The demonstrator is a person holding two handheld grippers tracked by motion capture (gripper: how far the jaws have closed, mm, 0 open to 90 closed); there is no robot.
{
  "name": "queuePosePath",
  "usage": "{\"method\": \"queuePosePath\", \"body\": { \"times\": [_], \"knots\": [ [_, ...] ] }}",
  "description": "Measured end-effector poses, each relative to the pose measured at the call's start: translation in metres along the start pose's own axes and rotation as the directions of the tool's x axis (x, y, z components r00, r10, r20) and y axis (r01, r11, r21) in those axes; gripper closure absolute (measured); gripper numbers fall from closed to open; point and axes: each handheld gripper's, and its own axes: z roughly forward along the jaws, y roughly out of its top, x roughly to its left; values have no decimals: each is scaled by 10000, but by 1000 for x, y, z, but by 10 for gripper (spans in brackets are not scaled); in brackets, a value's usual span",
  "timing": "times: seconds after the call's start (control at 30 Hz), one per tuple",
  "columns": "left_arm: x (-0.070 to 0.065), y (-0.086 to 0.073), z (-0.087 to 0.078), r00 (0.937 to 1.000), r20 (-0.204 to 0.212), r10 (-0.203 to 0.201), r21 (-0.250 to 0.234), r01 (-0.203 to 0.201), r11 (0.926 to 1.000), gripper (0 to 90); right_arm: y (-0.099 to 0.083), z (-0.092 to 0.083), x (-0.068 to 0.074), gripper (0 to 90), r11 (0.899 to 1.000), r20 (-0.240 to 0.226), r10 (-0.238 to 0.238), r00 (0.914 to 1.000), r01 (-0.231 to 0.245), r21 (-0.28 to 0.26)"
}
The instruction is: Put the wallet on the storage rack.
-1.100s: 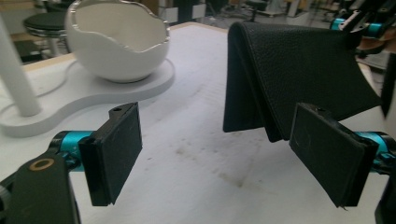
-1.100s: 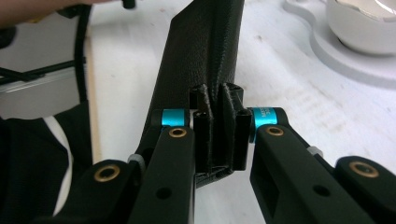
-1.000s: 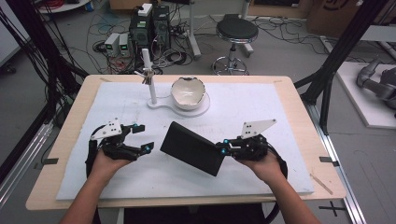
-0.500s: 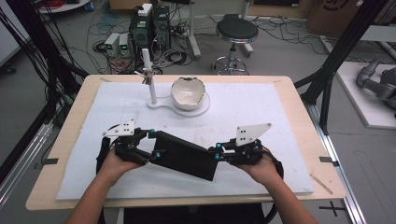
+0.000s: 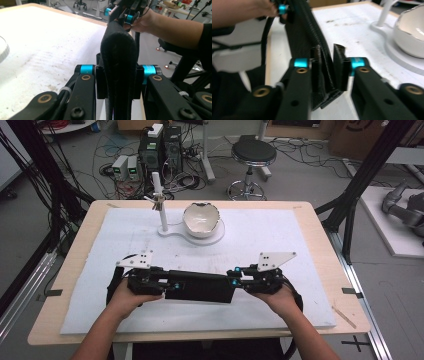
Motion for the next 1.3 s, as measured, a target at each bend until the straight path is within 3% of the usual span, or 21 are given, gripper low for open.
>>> {"method": "queuePosePath", "body": {
  "times": [0.1, 0.13, 0.17, 0.23, 0.27, 0.3, 0.4, 0.5, 0.53, 0.57, 0.73, 0.77, 0.8, 0.83, 0.87, 0.9, 1.13, 1.2, 1.3],
  "knots": [
    [-2, 4, 0, 9998, -174, 35, -116, -37, 9999, 732, -2, -2, 0, 603, 9996, 621, 143, 9980, -128, -238],
    [-3, 5, -1, 9997, -259, 26, -224, -31, 9997, 732, -2, -2, 0, 603, 9996, 621, 143, 9980, -128, -238],
    [-4, 8, -4, 9988, -477, 101, -370, -119, 9992, 733, -3, -4, -2, 493, 9988, 853, 438, 9954, -417, -262],
    [-6, 14, -7, 9951, -927, 335, -318, -365, 9988, 733, -5, -7, -4, 441, 9979, 1136, 631, 9915, -609, -230],
    [-6, 14, -7, 9951, -927, 335, -318, -365, 9988, 733, -5, -7, -4, 441, 9979, 1136, 631, 9915, -609, -230],
    [-7, 21, -10, 9903, -1277, 551, -219, -584, 9981, 733, -7, -12, -5, 384, 9964, 1358, 840, 9872, -818, -219],
    [-7, 34, -15, 9821, -1647, 919, 44, -925, 9957, 733, -10, -21, -6, 345, 9942, 1623, 1079, 9808, -1058, -216],
    [-5, 48, -20, 9729, -2046, 1075, 212, -1054, 9942, 733, -14, -29, -6, 320, 9927, 1905, 1205, 9743, -1176, -265],
    [-5, 48, -20, 9729, -2046, 1075, 212, -1054, 9942, 733, -15, -32, -5, 312, 9918, 1998, 1277, 9715, -1246, -279],
    [-2, 60, -25, 9648, -2353, 1175, 326, -1130, 9931, 733, -16, -34, -5, 310, 9918, 2073, 1277, 9699, -1246, -284],
    [3, 92, -36, 9379, -3159, 1433, 667, -1287, 9894, 732, -28, -38, -3, 296, 9885, 1963, 1504, 9689, -1447, -432],
    [3, 92, -36, 9379, -3159, 1433, 667, -1287, 9894, 732, -31, -37, -3, 293, 9879, 1924, 1545, 9691, -1494, -413],
    [5, 98, -38, 9323, -3289, 1508, 764, -1328, 9882, 732, -31, -37, -3, 293, 9879, 1924, 1545, 9691, -1494, -413],
    [8, 110, -41, 9207, -3531, 1664, 965, -1411, 9853, 732, -35, -35, -2, 270, 9871, 2001, 1579, 9670, -1597, -74],
    [8, 110, -41, 9207, -3531, 1664, 965, -1411, 9853, 732, -36, -34, -2, 269, 9879, 2030, 1518, 9673, -1549, -9],
    [11, 121, -44, 9080, -3768, 1834, 1180, -1493, 9817, 732, -37, -34, -2, 267, 9882, 2023, 1503, 9677, -1532, -12],
    [28, 148, -48, 8880, -4157, 1968, 1553, -1439, 9773, 732, -38, -33, -2, 251, 9880, 1952, 1528, 9688, -1546, -61],
    [40, 155, -47, 8845, -4273, 1874, 1592, -1304, 9786, 733, -39, -34, -2, 239, 9878, 2032, 1532, 9671, -1558, -33],
    [51, 160, -44, 8724, -4521, 1856, 1755, -1170, 9775, 732, -40, -35, -2, 228, 9868, 2095, 1588, 9648, -1617, -36]
  ]
}}
